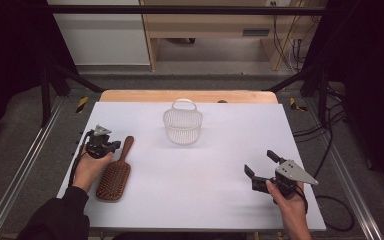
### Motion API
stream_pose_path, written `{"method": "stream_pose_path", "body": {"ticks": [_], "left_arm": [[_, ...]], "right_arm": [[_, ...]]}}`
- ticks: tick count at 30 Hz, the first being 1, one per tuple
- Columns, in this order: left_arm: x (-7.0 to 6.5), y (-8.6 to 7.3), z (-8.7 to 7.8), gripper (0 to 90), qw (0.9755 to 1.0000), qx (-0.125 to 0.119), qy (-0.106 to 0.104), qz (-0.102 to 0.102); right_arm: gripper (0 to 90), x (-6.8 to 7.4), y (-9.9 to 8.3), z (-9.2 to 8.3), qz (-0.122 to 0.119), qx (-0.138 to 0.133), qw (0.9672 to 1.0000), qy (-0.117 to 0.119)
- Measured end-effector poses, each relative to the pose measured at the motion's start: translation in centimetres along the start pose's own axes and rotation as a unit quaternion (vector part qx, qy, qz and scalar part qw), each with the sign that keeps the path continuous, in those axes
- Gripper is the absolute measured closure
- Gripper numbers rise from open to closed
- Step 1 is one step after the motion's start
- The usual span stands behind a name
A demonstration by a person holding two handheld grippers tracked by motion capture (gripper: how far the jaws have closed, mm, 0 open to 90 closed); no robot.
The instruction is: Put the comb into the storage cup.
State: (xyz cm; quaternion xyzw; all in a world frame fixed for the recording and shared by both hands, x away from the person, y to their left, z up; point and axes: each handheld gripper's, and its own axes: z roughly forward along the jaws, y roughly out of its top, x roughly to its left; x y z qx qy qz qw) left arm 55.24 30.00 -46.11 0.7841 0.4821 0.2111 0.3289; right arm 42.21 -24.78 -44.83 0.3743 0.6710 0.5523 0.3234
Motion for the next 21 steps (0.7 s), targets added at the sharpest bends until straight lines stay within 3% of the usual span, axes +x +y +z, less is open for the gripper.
{"method": "stream_pose_path", "body": {"ticks": [9,21], "left_arm": [[-0.3,-0.1,0.6,90.0,0.9996,0.027,-0.003,0.008],[-2.7,1.7,1.3,90.0,0.9956,0.070,-0.012,0.061]], "right_arm": [[6.5,0.0,0.0,0.0,0.001,0.000,1.0000,0.000],[6.5,0.0,0.0,0.0,0.000,0.001,1.0000,0.002]]}}
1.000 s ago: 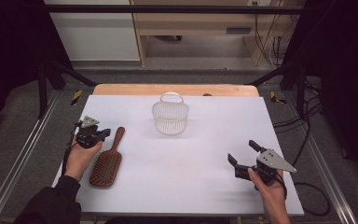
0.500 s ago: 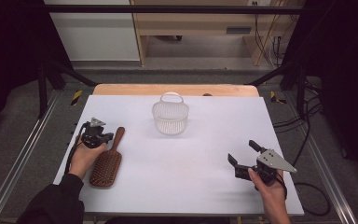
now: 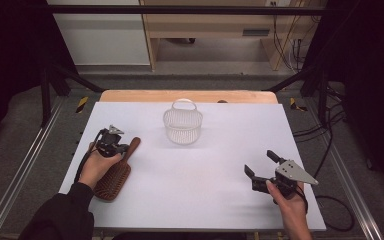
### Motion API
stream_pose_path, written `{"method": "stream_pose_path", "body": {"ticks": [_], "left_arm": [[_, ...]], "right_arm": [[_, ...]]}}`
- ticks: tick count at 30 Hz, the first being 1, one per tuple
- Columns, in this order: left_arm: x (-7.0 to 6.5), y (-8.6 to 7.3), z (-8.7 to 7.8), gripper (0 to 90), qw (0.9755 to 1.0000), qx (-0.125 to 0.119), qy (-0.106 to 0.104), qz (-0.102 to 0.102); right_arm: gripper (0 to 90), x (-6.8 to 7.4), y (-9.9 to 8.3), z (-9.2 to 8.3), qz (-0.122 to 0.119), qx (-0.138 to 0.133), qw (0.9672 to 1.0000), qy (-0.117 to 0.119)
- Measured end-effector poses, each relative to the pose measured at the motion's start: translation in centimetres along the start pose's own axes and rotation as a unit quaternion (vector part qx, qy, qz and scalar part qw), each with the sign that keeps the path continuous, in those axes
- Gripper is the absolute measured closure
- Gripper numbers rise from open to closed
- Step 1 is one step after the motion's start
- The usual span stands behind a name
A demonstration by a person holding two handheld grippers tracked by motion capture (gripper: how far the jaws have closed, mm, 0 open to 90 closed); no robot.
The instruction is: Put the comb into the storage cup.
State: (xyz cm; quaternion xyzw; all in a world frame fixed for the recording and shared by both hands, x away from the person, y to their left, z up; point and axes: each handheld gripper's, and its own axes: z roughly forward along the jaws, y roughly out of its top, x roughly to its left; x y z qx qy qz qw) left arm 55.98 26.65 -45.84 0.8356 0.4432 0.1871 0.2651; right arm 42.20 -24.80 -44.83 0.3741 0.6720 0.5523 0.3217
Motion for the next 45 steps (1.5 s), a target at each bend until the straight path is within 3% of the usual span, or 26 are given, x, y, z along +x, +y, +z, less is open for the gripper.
{"method": "stream_pose_path", "body": {"ticks": [5,13,16,21,33,45], "left_arm": [[-1.1,0.9,-0.1,90.0,0.9995,0.014,0.004,0.029],[-2.8,1.9,0.8,90.0,0.9974,0.055,-0.017,0.044],[-3.3,2.0,0.7,90.0,0.9973,0.054,-0.015,0.047],[-4.2,2.2,0.2,90.0,0.9970,0.050,-0.036,0.045],[-7.9,1.6,-0.8,90.0,0.9947,0.041,-0.064,0.069],[-9.0,-0.7,-2.3,90.0,0.9940,0.029,-0.081,0.067]], "right_arm": [[6.5,0.0,0.0,0.0,-0.001,0.001,1.0000,0.001],[6.5,0.1,0.0,0.0,-0.003,0.003,1.0000,0.003],[6.6,0.0,0.0,0.0,-0.004,0.004,1.0000,0.003],[6.5,0.0,0.0,0.0,-0.004,0.004,1.0000,0.004],[6.5,0.1,0.0,0.0,-0.005,0.005,0.9999,0.007],[6.5,0.2,0.1,0.0,-0.007,0.005,0.9999,0.011]]}}
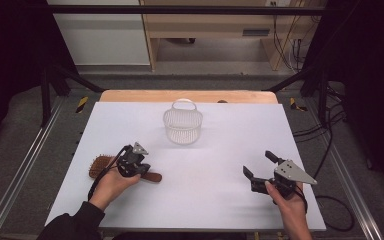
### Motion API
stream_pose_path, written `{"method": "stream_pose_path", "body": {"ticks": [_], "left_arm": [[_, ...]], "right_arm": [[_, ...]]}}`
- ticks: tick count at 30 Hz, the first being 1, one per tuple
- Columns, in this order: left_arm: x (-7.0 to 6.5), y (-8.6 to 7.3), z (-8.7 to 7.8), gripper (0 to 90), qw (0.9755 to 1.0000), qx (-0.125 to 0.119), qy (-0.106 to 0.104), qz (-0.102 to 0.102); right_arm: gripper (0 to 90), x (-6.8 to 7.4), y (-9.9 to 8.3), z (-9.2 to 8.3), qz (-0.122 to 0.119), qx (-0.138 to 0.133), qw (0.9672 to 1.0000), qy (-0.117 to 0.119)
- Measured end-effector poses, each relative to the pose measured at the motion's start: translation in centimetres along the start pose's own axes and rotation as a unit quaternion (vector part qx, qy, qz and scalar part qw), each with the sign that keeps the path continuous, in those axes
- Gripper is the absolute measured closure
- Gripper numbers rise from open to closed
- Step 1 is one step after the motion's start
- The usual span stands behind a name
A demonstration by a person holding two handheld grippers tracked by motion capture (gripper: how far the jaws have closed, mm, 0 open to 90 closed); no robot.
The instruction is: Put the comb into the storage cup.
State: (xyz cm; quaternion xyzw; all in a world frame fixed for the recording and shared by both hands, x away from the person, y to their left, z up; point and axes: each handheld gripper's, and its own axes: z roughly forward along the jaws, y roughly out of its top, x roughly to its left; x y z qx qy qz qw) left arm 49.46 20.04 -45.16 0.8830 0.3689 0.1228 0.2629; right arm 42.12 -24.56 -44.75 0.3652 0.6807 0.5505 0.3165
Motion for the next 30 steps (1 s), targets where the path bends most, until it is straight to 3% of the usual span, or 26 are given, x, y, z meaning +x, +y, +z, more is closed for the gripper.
{"method": "stream_pose_path", "body": {"ticks": [20,30], "left_arm": [[-1.3,-2.4,-1.8,90.0,0.9995,-0.027,-0.015,-0.007],[-2.0,-4.7,-2.7,90.0,0.9995,-0.021,-0.022,-0.003]], "right_arm": [[6.5,0.0,0.0,0.0,0.001,0.000,1.0000,0.001],[6.5,0.1,0.0,0.0,0.002,-0.001,1.0000,0.002]]}}
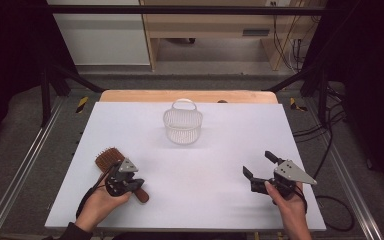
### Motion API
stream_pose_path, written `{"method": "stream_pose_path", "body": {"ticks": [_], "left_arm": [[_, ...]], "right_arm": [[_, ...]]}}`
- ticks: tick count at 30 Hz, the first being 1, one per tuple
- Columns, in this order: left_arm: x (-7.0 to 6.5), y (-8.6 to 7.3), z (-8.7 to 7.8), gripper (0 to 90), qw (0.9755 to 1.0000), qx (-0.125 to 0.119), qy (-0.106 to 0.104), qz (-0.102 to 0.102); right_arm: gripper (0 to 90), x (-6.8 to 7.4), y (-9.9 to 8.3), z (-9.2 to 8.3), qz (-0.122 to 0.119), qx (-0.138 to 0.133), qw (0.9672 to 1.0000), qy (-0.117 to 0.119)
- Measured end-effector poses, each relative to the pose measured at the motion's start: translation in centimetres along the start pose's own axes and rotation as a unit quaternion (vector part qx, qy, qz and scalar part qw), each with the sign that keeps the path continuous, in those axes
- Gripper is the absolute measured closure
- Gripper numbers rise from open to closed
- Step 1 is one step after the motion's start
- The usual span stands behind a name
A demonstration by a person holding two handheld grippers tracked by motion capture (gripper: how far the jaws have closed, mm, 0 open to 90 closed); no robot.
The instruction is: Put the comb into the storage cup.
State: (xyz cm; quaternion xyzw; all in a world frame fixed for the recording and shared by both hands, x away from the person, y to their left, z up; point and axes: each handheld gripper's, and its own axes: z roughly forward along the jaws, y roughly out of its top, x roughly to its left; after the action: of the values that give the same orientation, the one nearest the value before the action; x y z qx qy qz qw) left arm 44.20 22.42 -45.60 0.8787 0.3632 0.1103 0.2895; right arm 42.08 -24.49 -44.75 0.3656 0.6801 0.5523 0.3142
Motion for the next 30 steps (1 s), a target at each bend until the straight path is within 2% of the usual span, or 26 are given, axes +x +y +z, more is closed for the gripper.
{"method": "stream_pose_path", "body": {"ticks": [13,21,30], "left_arm": [[1.0,-3.0,-1.8,90.0,0.9998,-0.002,0.010,-0.015],[2.1,-3.9,-2.5,90.0,0.9994,-0.004,0.018,-0.028],[2.8,-4.4,-3.0,90.0,0.9992,-0.005,0.023,-0.032]], "right_arm": [[6.4,0.0,0.0,0.0,0.002,0.002,1.0000,-0.001],[6.4,0.1,0.0,0.1,0.001,0.002,1.0000,-0.001],[6.3,0.1,0.0,0.1,0.002,0.003,1.0000,0.000]]}}
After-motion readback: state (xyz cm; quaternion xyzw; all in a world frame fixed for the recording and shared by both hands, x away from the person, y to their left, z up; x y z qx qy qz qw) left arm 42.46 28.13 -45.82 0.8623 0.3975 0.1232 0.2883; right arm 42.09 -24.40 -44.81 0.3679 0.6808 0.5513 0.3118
